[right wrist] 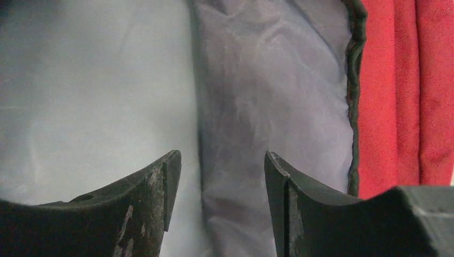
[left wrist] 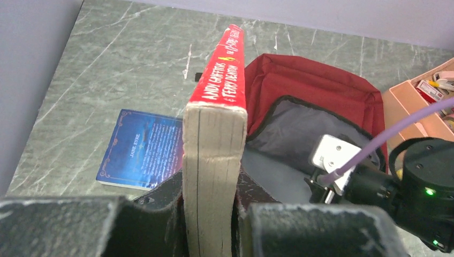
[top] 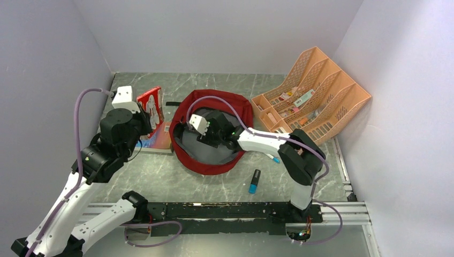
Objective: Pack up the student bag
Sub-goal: Place the book in the student bag.
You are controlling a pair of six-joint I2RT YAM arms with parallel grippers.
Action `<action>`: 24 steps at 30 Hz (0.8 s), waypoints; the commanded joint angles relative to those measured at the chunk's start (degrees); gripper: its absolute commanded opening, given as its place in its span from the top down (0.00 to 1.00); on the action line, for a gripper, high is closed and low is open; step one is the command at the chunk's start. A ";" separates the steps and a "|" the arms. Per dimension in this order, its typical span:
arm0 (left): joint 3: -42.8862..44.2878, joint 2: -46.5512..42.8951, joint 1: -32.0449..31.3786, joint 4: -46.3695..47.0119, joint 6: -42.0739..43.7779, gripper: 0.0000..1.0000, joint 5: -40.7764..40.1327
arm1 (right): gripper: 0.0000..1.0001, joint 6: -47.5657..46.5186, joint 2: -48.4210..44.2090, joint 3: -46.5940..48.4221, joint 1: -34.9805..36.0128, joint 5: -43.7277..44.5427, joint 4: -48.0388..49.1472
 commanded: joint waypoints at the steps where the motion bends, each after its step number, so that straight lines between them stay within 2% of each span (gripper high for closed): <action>1: -0.38 -2.25 0.04 1.64 -2.21 0.95 -0.29 | 0.38 -5.30 3.79 3.46 0.36 4.54 3.38; 15: -0.26 -3.49 0.04 0.21 -1.54 0.95 -0.73 | 0.27 -10.33 8.32 4.21 2.48 9.20 4.49; 24: -0.40 -4.43 0.04 -1.11 -1.84 0.95 -1.41 | 0.29 -17.18 11.51 1.55 3.40 18.32 10.57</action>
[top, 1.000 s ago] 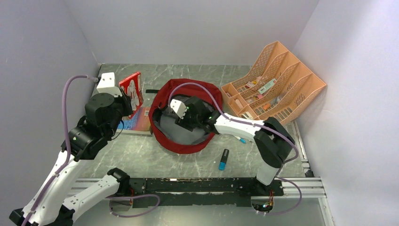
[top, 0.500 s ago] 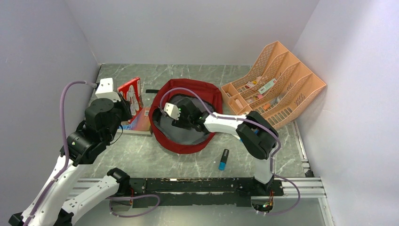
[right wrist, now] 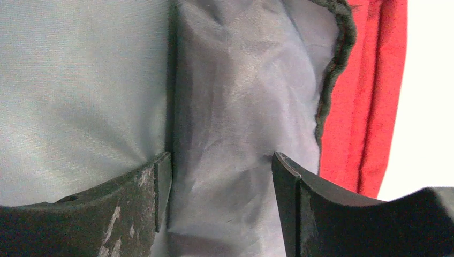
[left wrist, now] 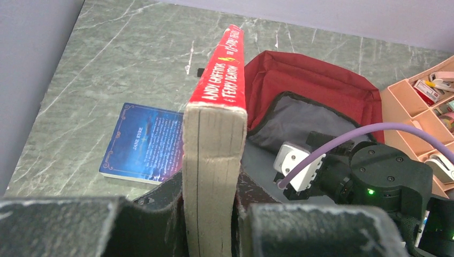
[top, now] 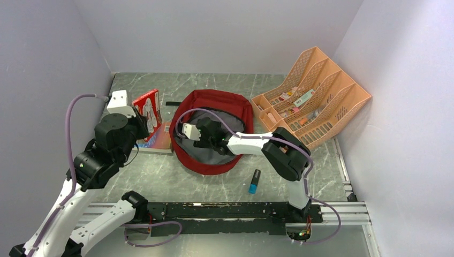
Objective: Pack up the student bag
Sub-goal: Place the book in the student bag.
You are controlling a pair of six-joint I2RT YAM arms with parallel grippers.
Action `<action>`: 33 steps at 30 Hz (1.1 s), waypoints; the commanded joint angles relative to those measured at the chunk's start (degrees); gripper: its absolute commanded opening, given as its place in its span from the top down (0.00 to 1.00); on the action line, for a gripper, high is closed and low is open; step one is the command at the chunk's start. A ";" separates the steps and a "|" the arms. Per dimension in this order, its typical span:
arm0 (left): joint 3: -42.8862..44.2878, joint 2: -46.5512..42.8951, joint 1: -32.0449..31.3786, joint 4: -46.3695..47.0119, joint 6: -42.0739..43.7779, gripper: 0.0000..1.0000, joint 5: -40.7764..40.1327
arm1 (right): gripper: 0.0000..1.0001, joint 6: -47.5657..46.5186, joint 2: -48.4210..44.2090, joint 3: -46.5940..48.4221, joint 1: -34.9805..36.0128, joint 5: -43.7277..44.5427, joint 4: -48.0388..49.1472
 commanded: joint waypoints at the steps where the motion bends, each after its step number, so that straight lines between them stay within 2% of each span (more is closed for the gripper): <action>1: 0.77 -1.31 0.04 1.29 -0.41 0.95 -1.46 | 0.30 -4.59 2.04 -2.20 0.07 5.84 5.99; 5: 1.26 -1.32 0.04 0.99 -0.17 0.95 -1.75 | 0.32 -7.95 2.86 -4.21 0.49 9.88 12.87; 8: 1.51 -1.32 0.06 0.99 -0.12 0.95 -1.88 | 0.40 -8.46 3.48 -4.39 0.48 10.57 15.47; 12: 1.80 -1.42 0.05 0.57 -0.21 0.95 -2.08 | 0.58 -6.05 2.23 -3.89 0.49 9.16 15.42; 15: 1.99 -1.77 0.07 0.24 -0.65 0.95 -2.06 | 0.75 -2.81 -0.08 -3.04 0.47 6.43 13.83; 20: 1.97 -1.60 0.09 0.19 -3.82 0.95 1.06 | 1.00 3.21 -3.52 0.48 -0.38 -0.15 7.28; 28: 0.36 -2.01 0.05 1.00 -13.81 0.95 8.18 | 1.00 11.63 -5.69 7.65 -3.66 -6.33 -2.52; 33: -1.04 -2.00 0.06 1.56 -20.21 0.95 12.05 | 1.00 20.41 -3.09 18.02 -7.70 -11.75 -13.82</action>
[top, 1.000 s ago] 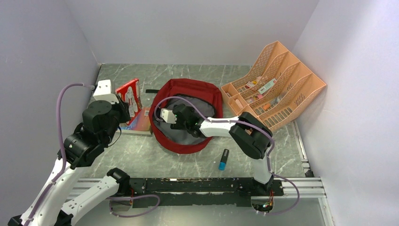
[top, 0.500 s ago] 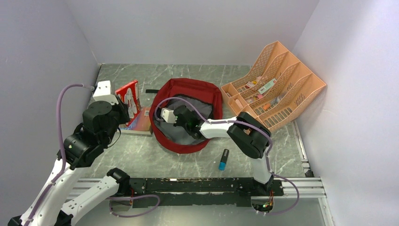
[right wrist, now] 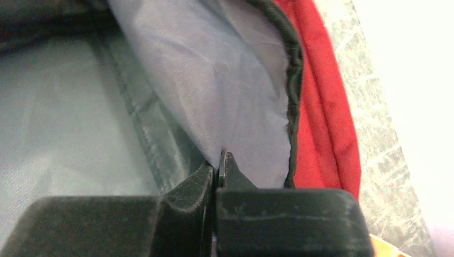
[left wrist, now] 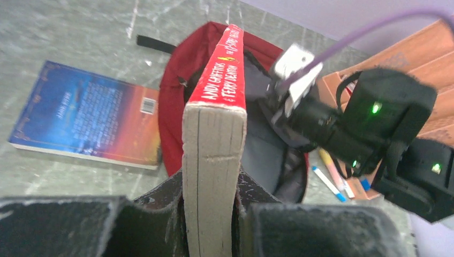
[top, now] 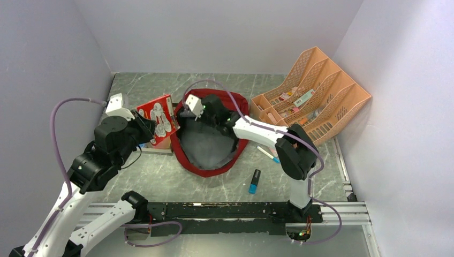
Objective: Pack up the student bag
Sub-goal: Place the book in the student bag.
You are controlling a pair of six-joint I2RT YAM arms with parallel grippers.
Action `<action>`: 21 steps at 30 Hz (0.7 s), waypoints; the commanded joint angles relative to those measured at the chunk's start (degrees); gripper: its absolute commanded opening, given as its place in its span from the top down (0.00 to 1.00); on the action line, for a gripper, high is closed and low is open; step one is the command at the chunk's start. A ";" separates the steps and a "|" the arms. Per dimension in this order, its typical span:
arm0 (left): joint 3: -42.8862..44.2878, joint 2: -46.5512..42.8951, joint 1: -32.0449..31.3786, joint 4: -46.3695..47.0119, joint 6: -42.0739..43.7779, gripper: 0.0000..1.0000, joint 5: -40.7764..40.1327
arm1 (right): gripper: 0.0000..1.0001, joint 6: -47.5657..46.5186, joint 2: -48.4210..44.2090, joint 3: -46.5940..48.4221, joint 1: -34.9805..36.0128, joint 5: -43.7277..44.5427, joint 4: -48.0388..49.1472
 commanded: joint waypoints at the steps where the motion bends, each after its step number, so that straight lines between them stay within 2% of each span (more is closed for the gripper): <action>1: -0.89 -0.61 0.04 3.73 -8.74 0.95 5.36 | 1.00 10.65 1.03 10.41 -3.32 -6.30 -9.40; 4: -2.12 -0.15 0.04 4.25 -12.82 0.95 6.88 | 1.00 15.09 3.18 16.82 -4.48 -6.32 -13.68; 10: -6.44 1.63 0.05 9.87 -21.70 0.95 9.52 | 1.00 22.08 3.98 23.43 -5.33 -3.83 -17.25; 15: -5.09 8.52 0.06 8.15 -31.26 0.95 8.82 | 1.00 28.40 6.11 29.94 -5.44 -1.13 -22.12; 21: -8.44 11.90 -0.11 15.79 -36.90 0.95 11.09 | 1.00 36.29 6.36 31.36 -5.53 0.38 -22.18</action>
